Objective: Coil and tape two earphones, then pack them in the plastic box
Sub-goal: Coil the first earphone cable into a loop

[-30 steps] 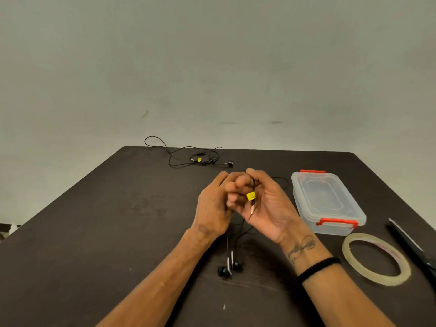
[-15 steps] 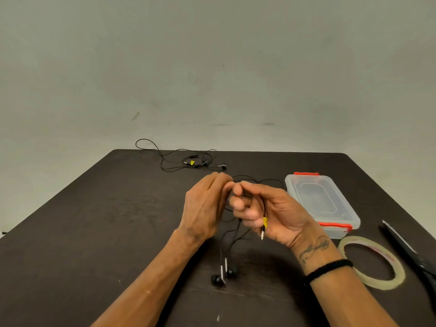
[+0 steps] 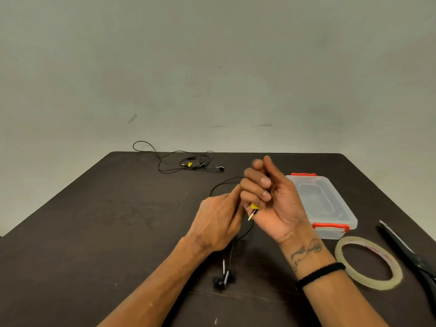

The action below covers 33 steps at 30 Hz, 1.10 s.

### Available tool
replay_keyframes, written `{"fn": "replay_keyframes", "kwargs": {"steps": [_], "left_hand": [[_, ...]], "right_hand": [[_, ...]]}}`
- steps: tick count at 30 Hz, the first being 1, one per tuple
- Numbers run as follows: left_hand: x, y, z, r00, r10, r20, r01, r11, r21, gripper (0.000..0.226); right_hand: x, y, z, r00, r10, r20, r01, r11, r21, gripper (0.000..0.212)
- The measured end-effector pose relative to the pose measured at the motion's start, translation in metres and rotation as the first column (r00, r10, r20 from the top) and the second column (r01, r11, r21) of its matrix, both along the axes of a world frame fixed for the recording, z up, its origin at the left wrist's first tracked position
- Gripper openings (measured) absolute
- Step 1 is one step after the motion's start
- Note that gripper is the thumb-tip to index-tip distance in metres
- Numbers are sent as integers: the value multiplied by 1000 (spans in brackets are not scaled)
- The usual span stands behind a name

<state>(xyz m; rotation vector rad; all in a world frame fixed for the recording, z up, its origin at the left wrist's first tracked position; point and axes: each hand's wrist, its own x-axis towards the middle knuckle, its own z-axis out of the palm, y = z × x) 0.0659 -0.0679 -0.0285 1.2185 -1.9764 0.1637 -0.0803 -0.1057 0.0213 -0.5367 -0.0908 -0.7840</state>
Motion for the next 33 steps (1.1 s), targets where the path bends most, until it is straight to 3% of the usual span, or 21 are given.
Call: {"fn": "replay_keyframes", "kwargs": {"steps": [3,8,12,15,20,24,29,33], "left_hand": [[1,5,7,995,28,100,-30,999,16,25],[-1,11,17,983,19,181,-21,1000,12,44],[-7,17,27,977,13,213,1,998,-65,46],[-6,19,35,988,31,150,-13,992,-122,47],[-3,17,38,1000,16,24,-13,993,-116,53],[-8,20,40,998,-55,-35,52,995,-82,49],[-5,21,43,969,-115,-220,108,993,-44,42],[2,16,40,945,-39,-326,23,998,-52,50]], "right_hand": [[-6,-5,3,973,-228,37,222,969,109,45],[-15,-10,5,879,-471,-67,476,870,128,43],[-14,-10,1,773,-604,-193,624,779,57,46],[-11,-7,-1,676,-671,-306,675,730,-111,52],[0,3,0,558,-730,-394,619,683,-388,67],[8,12,-1,557,-717,-419,530,696,-485,77],[21,21,-10,520,-727,-449,387,669,-635,87],[25,30,-11,541,-684,-488,228,679,-698,104]]}}
